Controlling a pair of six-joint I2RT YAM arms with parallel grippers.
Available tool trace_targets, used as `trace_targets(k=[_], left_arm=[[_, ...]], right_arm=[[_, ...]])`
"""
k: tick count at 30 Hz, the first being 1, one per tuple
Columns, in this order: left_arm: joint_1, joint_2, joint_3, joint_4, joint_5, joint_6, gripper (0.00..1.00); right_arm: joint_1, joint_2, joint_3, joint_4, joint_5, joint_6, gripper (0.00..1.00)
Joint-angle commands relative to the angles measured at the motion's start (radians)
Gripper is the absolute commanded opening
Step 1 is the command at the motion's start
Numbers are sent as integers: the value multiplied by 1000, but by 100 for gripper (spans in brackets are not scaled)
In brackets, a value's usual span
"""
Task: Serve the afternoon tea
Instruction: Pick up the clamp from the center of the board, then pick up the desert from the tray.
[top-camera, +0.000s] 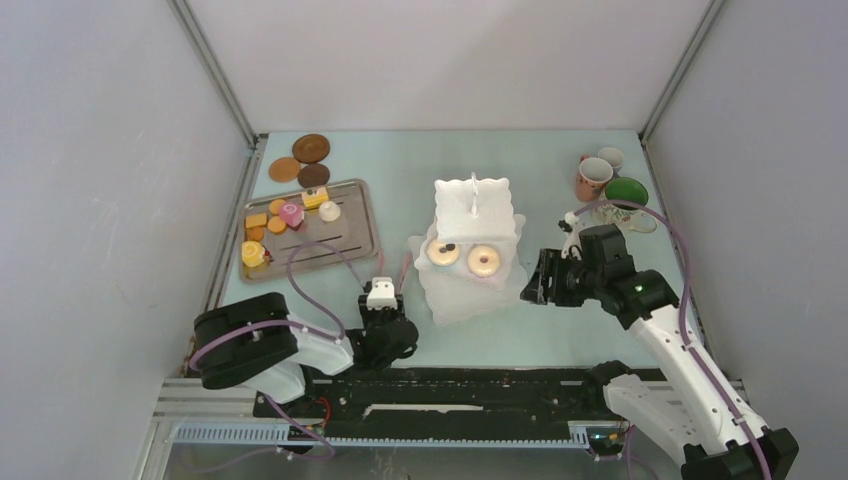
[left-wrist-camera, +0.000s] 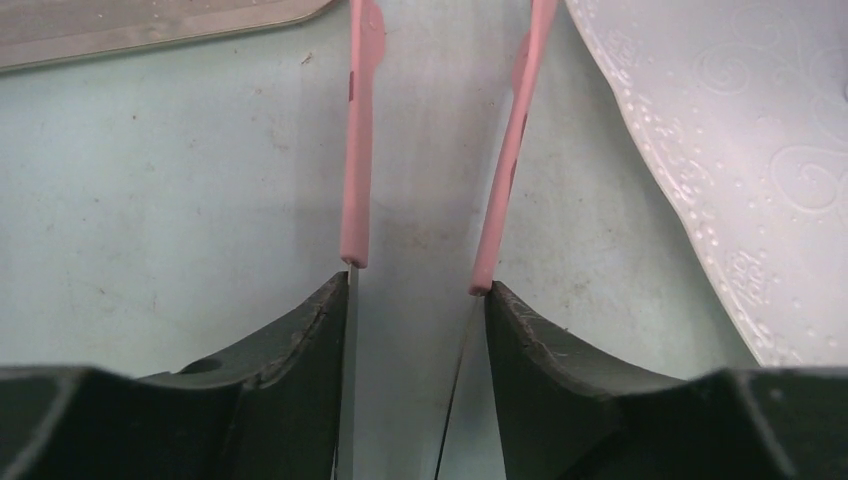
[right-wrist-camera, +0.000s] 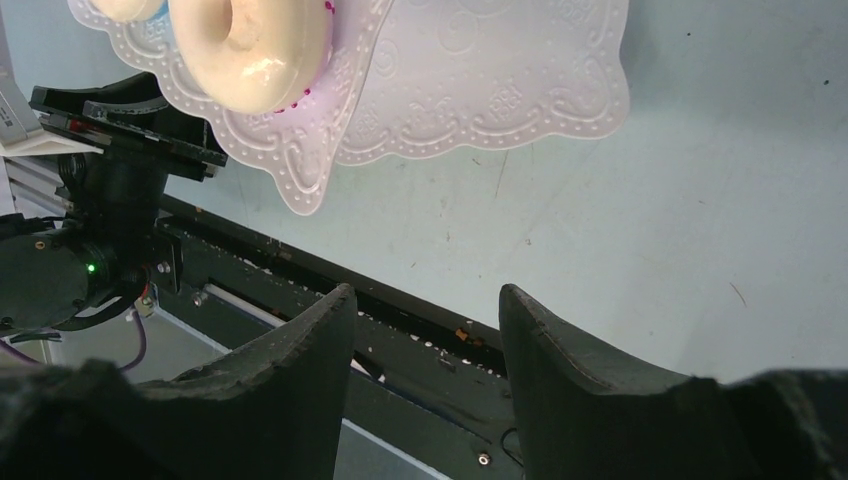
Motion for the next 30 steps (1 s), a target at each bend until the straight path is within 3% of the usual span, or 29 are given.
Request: trace_targets(k=[1,10,20,25,30], left_arm=[[-28,8,14,-174,13,-81,51],[-28,-212,119,-565,36,-165,44],[24,-491,301,-935,215,-132,45],[225,-574,445,-1099,413,-21,46],[540,-560,629,-1253,618,112,46]], right_arm=[[18,-8,-1,15,15,16,57],[21,-27,-1,20,21,17,57],[19,-63,-1,24,34,16,57],[15,-81,-1,26,38,15,57],[-6,-80,-1,37,33,8,58]])
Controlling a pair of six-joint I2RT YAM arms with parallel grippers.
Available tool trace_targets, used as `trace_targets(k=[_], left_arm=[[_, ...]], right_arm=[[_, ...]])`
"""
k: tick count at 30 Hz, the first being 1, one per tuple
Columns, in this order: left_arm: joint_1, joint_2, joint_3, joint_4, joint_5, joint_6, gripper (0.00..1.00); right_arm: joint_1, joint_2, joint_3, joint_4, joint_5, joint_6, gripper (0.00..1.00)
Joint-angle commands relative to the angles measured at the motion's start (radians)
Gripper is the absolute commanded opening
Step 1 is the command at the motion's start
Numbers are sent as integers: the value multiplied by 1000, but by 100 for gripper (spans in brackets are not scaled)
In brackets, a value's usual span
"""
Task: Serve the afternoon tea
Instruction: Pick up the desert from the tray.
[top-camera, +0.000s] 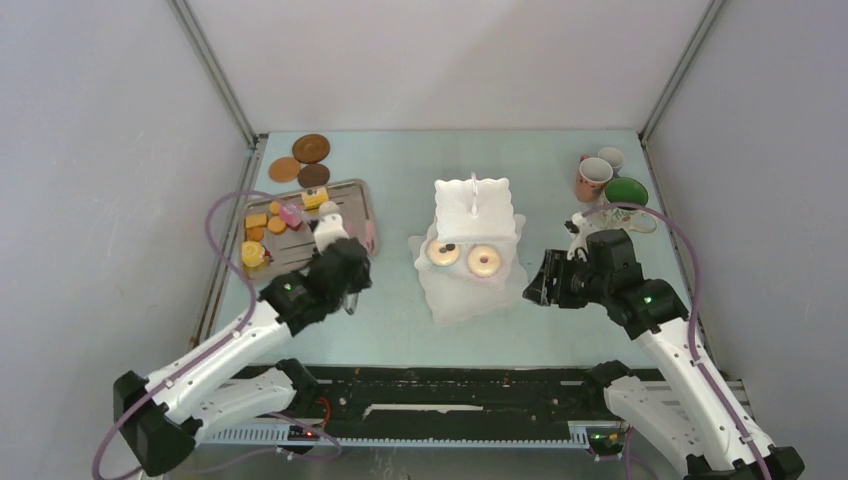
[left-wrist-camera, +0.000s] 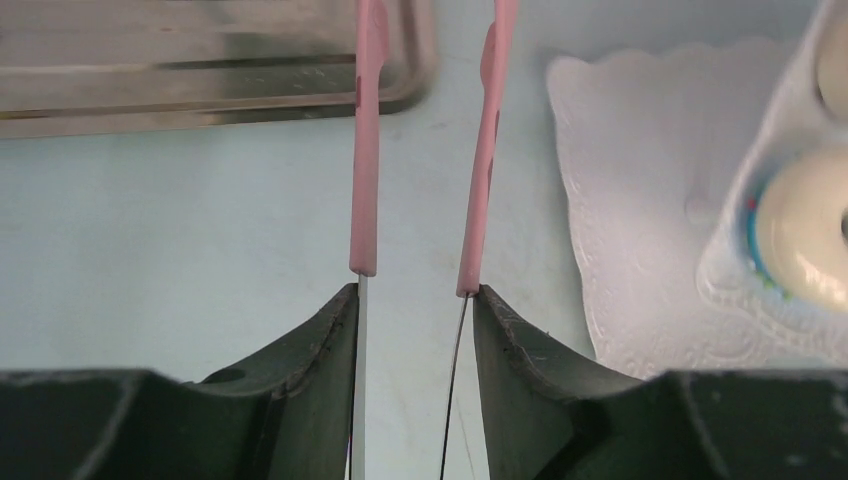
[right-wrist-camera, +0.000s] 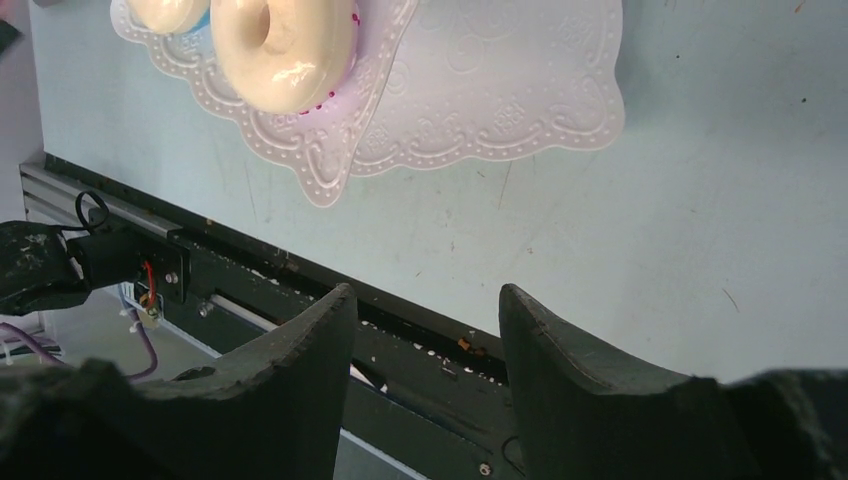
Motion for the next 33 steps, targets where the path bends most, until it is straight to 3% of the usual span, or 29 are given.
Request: trace_targets(k=[1,9,20,33], left_arm=[[240,23,171,-187,216,164,46],[588,227,426,-322,392,297,43],[1053,341,402,-159,817,224,43],[1219,408,345,-55,961,156,46]], right_arm=[[-24,-8,2,36,8,-6,58],[-68,36,2,74,-38,-11,58],[-108,84,3,99,-102,-25,58],[-139,107,21,81,-98,-69,58]])
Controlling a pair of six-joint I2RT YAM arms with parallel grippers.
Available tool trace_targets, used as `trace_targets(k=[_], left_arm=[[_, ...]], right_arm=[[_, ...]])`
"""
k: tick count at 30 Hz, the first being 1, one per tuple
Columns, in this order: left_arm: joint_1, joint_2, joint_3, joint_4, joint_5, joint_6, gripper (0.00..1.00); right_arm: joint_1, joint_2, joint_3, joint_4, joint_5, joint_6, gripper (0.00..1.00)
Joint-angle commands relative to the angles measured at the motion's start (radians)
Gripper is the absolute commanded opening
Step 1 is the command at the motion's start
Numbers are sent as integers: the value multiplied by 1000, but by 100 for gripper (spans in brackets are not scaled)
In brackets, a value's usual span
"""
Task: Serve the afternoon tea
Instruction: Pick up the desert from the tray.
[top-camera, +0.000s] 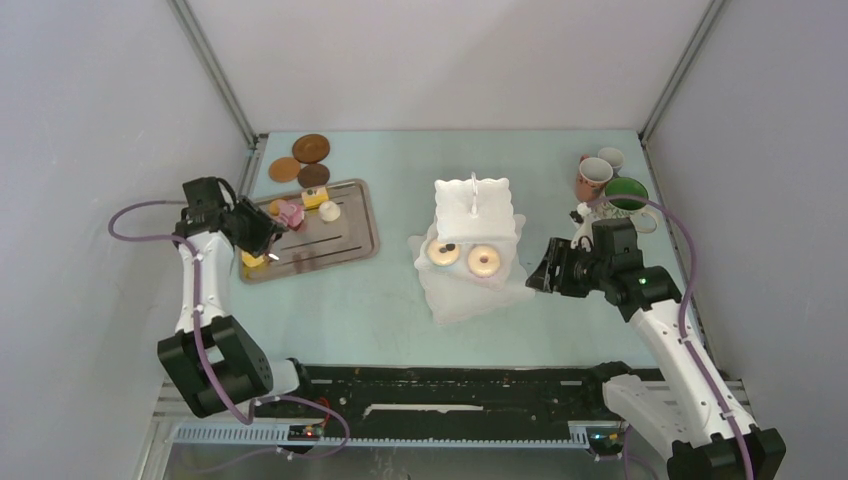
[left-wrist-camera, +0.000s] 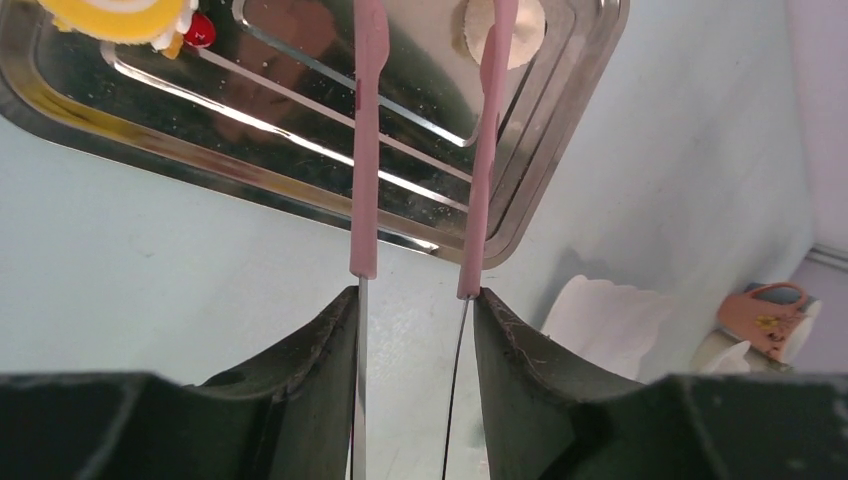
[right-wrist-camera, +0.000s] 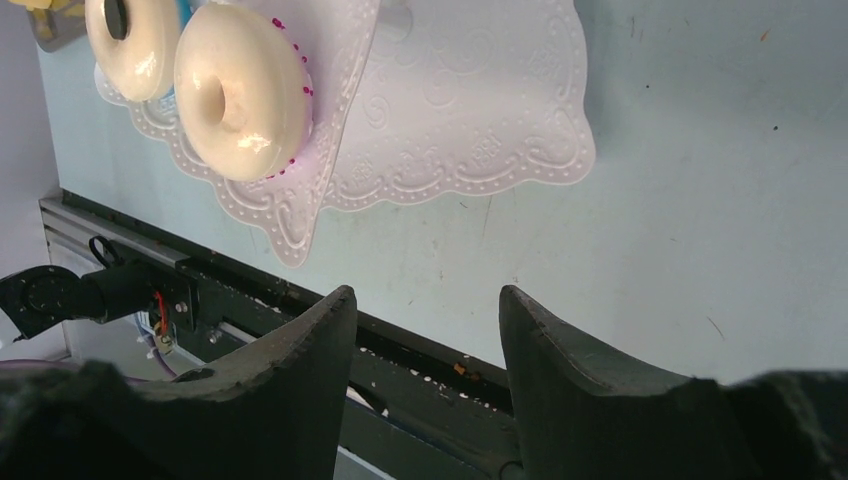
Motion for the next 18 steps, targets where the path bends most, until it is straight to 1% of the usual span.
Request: trace_targets(k=[1,9,13,15,18], left_arm=[[35,32,-35,86,108,-67,47],[51,76,-61,157,137,-144,47],[55,95,-72,162,126,-152,48],[59,98,-86,187,134,-167,50],[62,121,-102,223,157,-193,50]], right_arm=[[-7,11,21,22,-13,-28,58],[-11,22,21,23,-13,-39,58],[-12,25,21,22,-10,-44,58],[-14,28,21,23,-9,-46,58],[-16,31,21,26,-11,-47,58]])
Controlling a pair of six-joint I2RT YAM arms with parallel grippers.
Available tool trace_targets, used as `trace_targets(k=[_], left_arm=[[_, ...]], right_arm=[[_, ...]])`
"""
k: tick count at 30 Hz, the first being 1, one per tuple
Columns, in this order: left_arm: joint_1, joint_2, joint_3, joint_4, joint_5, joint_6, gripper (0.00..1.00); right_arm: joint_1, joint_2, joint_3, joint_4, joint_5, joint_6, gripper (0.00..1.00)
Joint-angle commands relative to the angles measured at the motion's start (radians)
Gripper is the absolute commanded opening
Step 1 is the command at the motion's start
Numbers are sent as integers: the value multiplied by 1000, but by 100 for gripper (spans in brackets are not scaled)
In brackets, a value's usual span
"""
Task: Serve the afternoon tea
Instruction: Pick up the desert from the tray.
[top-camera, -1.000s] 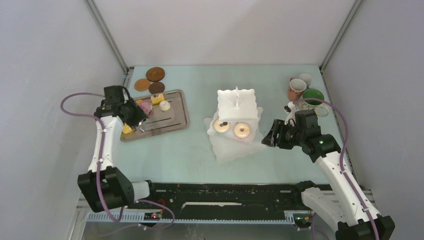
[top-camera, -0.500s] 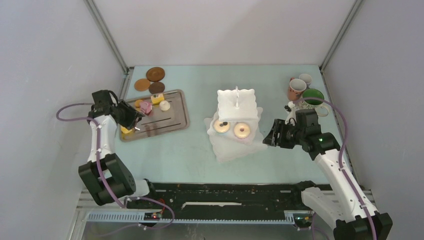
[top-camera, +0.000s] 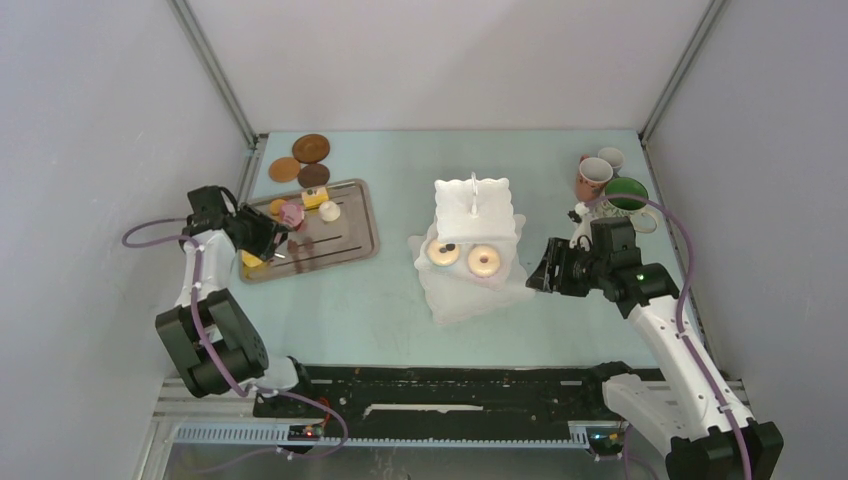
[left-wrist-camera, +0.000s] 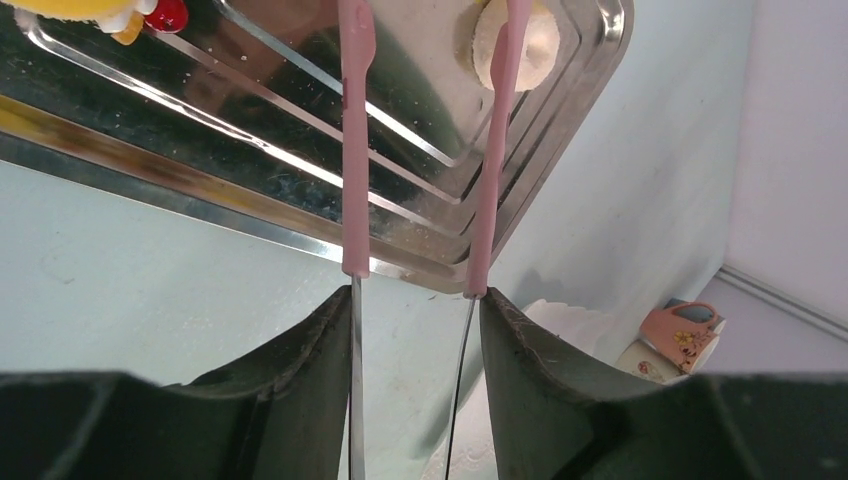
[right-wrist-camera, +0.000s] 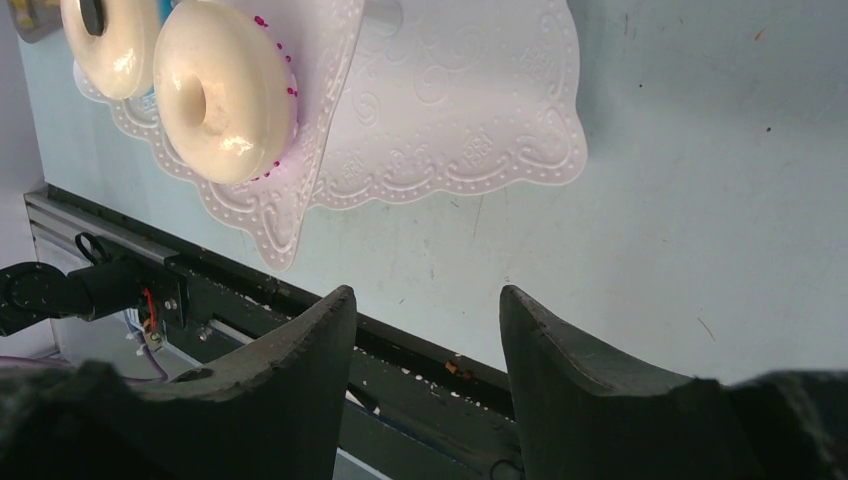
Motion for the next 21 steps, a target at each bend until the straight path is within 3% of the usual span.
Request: trace_targets(k=[1,21], left_arm=[[15,28,-16,82,55,-53,50],[16,131,-45,210,88,-94,48]], right_arm=[[-6,5,21,27,-6,-20,58],[-23,14,21,23,-6,-18,58]])
